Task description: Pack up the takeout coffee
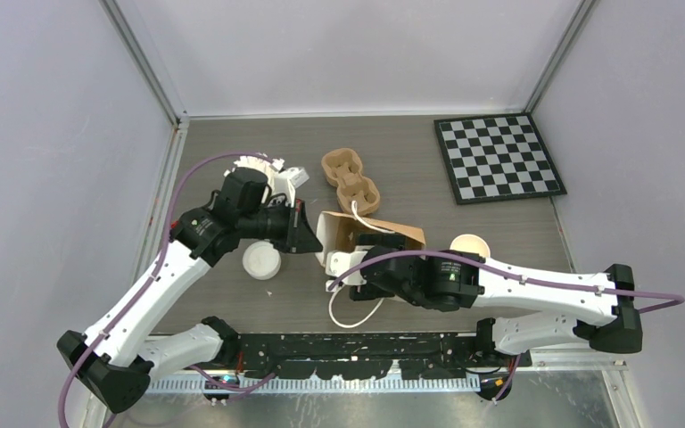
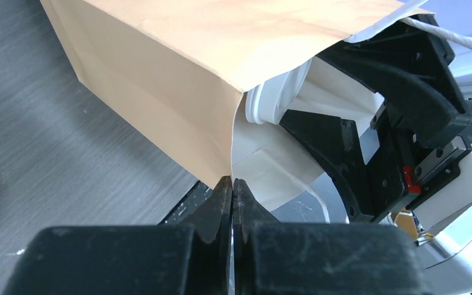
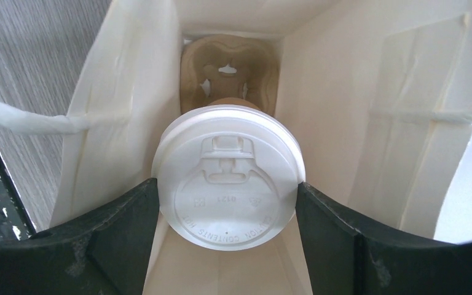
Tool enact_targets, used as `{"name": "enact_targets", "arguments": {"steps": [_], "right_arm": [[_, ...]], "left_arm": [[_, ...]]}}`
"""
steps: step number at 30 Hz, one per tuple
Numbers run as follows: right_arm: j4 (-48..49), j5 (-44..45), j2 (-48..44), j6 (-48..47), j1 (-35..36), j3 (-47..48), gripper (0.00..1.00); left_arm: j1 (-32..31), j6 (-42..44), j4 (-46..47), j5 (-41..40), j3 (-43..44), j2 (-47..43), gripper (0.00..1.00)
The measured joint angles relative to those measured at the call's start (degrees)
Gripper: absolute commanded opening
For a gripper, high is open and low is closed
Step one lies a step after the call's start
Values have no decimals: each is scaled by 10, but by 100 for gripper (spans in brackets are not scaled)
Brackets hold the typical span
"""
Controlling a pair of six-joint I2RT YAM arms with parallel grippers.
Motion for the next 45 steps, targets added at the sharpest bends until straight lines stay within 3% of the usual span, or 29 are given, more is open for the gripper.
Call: {"name": "enact_targets", "arguments": {"steps": [2,8,10,24,28,31,34,40,45], "right_arm": [[0,0,-2,-8,0,-7,72],[-4,0,-2,-8,0,-36,72],[-5,3,-2,-6,0,-38,72],[-6,25,12,-4,0,-37,72],[-7,26,23,-4,0,-37,72],[-7,26,26,-4,0,-37,72],[-6,29,26,-3,0,-37,72],[-3,33,26,0,-2,-44,72],[-3,34,26,-1,-3,-61,72]], "left_arm": [[0,11,13,1,-5,0,2],[0,47,18,1,-18,-14,37],[0,48,11,1,-18,-17,45],[-1,23,-30,-12,-24,-41,54],[-2,16,-30,-10,-33,-39,47],[-2,14,-29,-8,-35,-36,22],[-2,14,-24,0,-35,-35,8],[-2,18,-5,22,-52,-46,0],[-2,17,6,45,-70,-66,0]]}}
